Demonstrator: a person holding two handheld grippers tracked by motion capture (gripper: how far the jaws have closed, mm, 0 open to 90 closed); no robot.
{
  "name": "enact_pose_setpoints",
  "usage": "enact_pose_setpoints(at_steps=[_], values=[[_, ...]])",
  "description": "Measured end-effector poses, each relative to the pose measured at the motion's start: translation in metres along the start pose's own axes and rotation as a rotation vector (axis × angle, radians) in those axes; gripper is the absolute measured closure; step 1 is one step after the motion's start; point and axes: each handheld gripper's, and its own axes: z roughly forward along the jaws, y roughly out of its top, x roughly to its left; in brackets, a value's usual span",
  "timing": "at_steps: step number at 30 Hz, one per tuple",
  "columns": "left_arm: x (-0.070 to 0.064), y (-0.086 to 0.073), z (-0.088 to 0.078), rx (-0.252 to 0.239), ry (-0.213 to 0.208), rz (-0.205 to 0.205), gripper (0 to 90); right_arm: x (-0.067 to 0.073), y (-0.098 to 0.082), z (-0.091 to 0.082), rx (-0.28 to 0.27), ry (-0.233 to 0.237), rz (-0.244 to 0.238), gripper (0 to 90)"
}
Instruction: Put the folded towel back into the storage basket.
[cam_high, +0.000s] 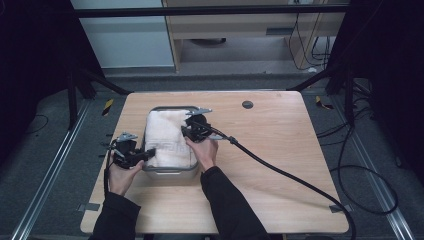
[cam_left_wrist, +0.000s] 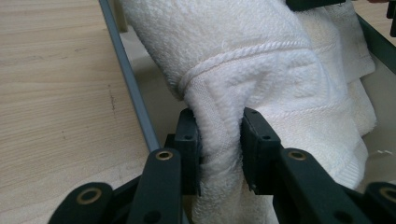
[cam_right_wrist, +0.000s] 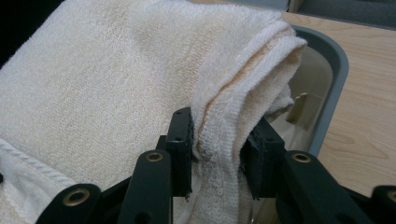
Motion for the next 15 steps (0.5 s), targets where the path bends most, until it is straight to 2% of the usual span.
enact_pose_setpoints(at_steps=[6,10,15], values=[[-0.0040,0.0016,0.0015,0.018,0.019,0.015,65.1,-0.0039,-0.0051,0.0019,0.009,-0.002,-0.010,63.6],[-0.0065,0.0026,0.0023,0.021,0.022,0.016,59.3,-0.0053,-0.0075,0.0032,0.009,-0.012,-0.052,60.8],[-0.0081,0.0031,0.0025,0.017,0.027,0.020,56.2,-0.0051,-0.0071,0.0014,-0.003,-0.013,-0.105,54.5]])
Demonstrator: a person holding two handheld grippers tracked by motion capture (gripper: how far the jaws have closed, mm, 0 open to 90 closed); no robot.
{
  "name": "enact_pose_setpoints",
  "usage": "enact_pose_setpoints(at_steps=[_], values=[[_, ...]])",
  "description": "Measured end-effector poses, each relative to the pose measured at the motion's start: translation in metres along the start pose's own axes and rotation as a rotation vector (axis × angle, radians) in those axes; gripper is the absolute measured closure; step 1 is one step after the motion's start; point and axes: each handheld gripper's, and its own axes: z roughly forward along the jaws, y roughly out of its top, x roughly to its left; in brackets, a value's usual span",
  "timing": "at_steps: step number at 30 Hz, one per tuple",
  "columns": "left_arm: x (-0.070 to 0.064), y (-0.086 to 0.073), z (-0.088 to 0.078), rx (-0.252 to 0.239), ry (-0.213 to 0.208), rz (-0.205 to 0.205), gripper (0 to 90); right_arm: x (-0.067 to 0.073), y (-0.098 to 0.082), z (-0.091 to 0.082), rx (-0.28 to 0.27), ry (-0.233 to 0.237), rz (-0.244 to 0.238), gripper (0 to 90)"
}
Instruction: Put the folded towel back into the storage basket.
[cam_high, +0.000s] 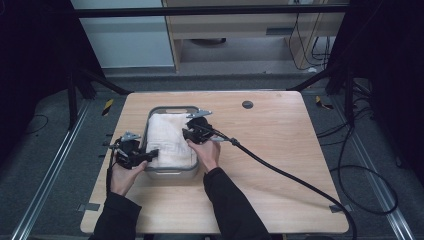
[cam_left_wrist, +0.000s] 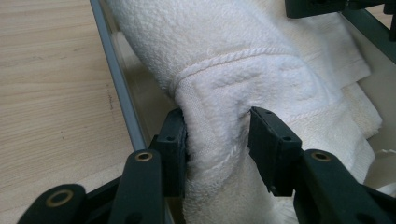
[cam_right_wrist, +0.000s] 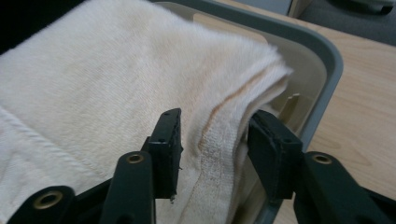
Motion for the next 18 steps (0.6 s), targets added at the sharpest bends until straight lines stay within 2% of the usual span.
enact_pose_setpoints(at_steps=[3,7,13,18], values=[[-0.003,0.002,-0.002,-0.013,0.019,0.011,50.9,-0.001,0.002,-0.004,-0.024,-0.006,-0.030,52.5],[-0.004,0.003,-0.007,-0.062,0.033,0.017,47.0,-0.004,0.005,-0.014,-0.050,-0.015,-0.041,51.1],[-0.005,0.006,-0.016,-0.111,0.046,0.022,44.9,-0.012,0.005,-0.031,-0.091,-0.007,-0.018,47.5],[-0.010,0.008,-0.024,-0.161,0.038,0.032,42.4,-0.027,0.003,-0.056,-0.137,-0.012,0.005,41.5]])
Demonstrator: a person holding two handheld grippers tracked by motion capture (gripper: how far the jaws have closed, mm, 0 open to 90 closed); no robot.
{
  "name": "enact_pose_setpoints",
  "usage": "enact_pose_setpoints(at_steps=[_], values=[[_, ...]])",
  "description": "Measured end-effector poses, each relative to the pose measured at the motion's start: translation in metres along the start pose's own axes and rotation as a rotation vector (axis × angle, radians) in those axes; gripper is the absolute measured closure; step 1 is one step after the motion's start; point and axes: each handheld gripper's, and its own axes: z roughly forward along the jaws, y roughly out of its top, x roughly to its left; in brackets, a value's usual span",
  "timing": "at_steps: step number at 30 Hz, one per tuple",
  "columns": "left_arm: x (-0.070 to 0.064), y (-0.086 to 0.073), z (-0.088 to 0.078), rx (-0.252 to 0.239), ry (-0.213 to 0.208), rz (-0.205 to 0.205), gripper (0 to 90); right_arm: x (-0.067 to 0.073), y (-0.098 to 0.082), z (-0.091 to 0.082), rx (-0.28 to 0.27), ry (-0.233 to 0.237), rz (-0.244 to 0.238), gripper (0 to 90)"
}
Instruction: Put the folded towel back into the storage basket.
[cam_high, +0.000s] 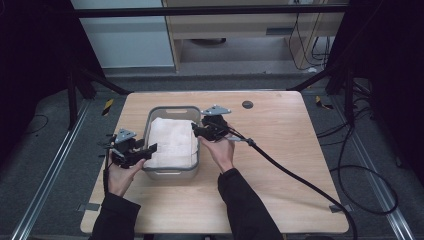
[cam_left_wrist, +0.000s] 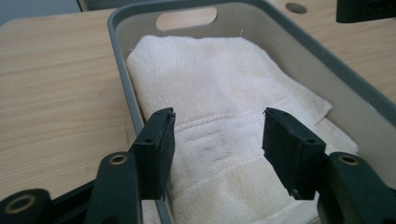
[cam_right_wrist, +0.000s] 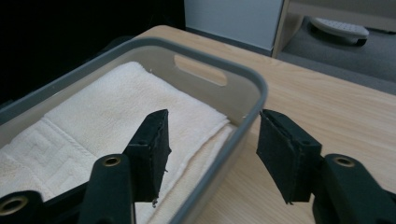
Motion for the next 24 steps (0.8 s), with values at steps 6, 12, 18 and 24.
enact_pose_setpoints(at_steps=[6,12,18,24], values=[[-0.005,-0.002,-0.006,-0.041,0.004,0.034,39.8,-0.023,-0.004,-0.037,-0.021,0.004,0.035,34.0],[-0.006,-0.006,-0.012,-0.070,0.007,0.041,37.3,-0.051,-0.022,-0.078,-0.041,0.001,0.072,29.1],[-0.007,-0.012,-0.021,-0.092,0.025,0.042,34.0,-0.079,-0.048,-0.114,-0.024,-0.010,0.082,22.6],[-0.004,-0.019,-0.025,-0.108,0.044,0.039,32.5,-0.101,-0.078,-0.140,-0.009,-0.035,0.092,19.9]])
